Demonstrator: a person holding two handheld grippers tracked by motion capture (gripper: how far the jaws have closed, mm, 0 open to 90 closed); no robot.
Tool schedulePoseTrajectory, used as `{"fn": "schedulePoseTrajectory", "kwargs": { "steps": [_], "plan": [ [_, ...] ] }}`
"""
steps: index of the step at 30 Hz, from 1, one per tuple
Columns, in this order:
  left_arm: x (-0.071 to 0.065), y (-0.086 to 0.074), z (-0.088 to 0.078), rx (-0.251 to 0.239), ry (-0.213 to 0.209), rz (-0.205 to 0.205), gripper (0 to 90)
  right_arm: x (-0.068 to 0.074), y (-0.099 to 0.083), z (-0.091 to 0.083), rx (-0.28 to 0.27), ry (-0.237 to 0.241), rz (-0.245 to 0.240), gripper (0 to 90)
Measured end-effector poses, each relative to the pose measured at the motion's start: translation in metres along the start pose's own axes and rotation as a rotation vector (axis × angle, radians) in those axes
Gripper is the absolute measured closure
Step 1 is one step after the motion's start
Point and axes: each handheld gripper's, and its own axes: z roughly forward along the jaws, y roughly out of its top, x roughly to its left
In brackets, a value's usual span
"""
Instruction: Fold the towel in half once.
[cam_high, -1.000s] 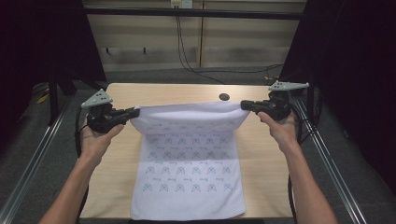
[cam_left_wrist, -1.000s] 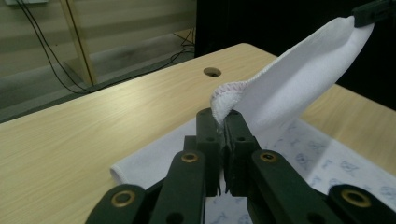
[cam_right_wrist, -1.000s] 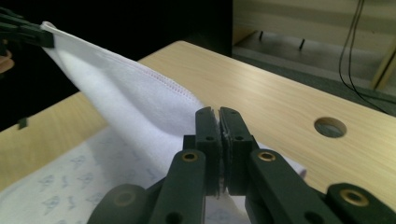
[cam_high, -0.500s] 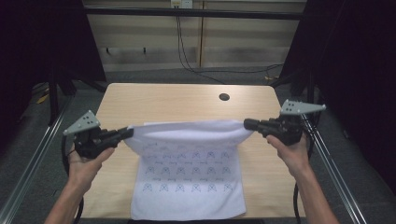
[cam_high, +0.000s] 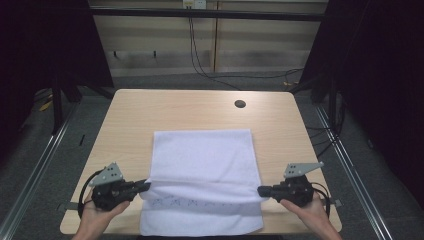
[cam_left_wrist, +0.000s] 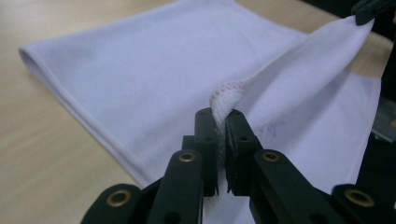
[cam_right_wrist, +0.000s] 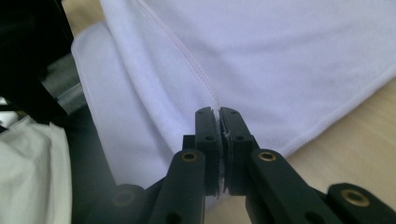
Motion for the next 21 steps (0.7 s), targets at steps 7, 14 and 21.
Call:
{"fn": "schedulePoseTrajectory", "kwargs": {
  "steps": [7, 14, 21],
  "plan": [
    [-0.021, -0.026, -0.003, 0.082, -0.064, -0.009, 84.5, 0.024, -0.018, -0.015, -0.013, 0.020, -0.009, 85.4],
    [-0.030, -0.035, -0.008, 0.137, -0.131, 0.035, 78.2, 0.042, -0.039, -0.003, 0.086, 0.087, -0.039, 77.8],
    [-0.032, -0.034, -0.015, 0.125, -0.170, 0.034, 69.6, 0.052, -0.042, -0.007, 0.083, 0.139, -0.056, 74.5]
  ]
}}
